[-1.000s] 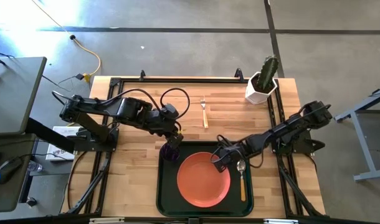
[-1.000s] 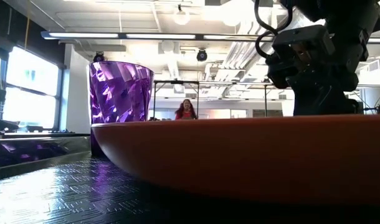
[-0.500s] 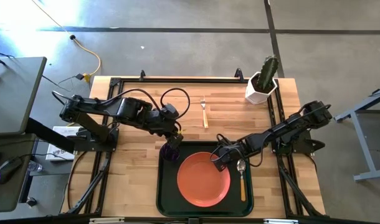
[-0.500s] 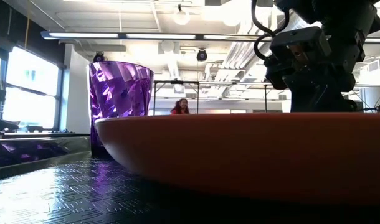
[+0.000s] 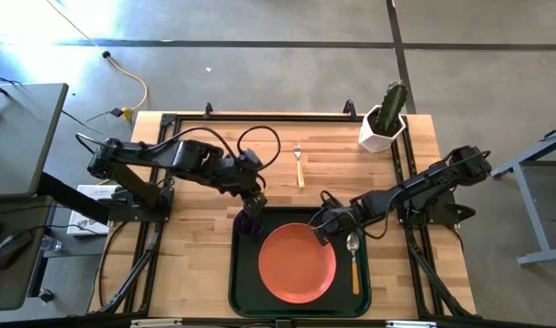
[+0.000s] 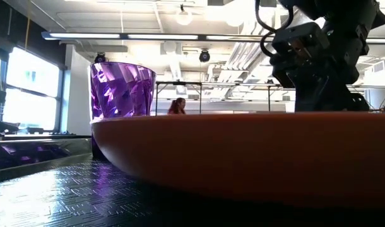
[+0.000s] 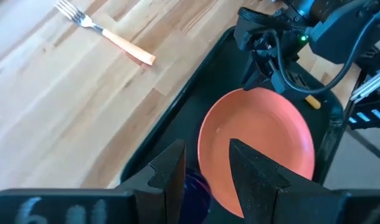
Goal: Pick and place plate/cup/fork/spoon on tray
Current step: Put the orange plate on the dark green tray, then put the orange fork on the dark green tray
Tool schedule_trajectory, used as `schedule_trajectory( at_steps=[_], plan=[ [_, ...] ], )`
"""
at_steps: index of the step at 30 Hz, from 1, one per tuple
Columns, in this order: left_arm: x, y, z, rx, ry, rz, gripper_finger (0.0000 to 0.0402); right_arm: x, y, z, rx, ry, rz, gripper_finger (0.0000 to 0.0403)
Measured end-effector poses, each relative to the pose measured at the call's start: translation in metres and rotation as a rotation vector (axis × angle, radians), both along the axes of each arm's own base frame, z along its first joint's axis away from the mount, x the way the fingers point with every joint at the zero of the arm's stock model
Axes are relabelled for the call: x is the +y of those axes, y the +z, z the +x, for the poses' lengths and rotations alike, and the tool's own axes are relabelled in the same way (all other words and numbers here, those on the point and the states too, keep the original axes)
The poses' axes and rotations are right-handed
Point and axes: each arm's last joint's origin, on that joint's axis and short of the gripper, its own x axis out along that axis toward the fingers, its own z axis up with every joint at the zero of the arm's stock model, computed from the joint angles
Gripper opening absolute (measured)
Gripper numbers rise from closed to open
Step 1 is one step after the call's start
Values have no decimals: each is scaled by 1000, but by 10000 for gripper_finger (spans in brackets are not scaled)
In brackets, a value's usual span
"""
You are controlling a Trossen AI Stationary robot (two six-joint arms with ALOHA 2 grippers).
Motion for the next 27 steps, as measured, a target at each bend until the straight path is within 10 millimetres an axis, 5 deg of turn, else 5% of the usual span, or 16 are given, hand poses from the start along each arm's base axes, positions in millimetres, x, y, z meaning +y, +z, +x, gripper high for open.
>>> schedule_trajectory(
  at_steps=[14, 27],
  plan=[
    [25, 2, -1, 49, -187, 189, 115, -11, 4, 7, -1, -143, 167, 67],
    [68, 35, -44, 28, -261, 380, 115, -38, 62, 38, -61, -273, 9, 67]
  ],
)
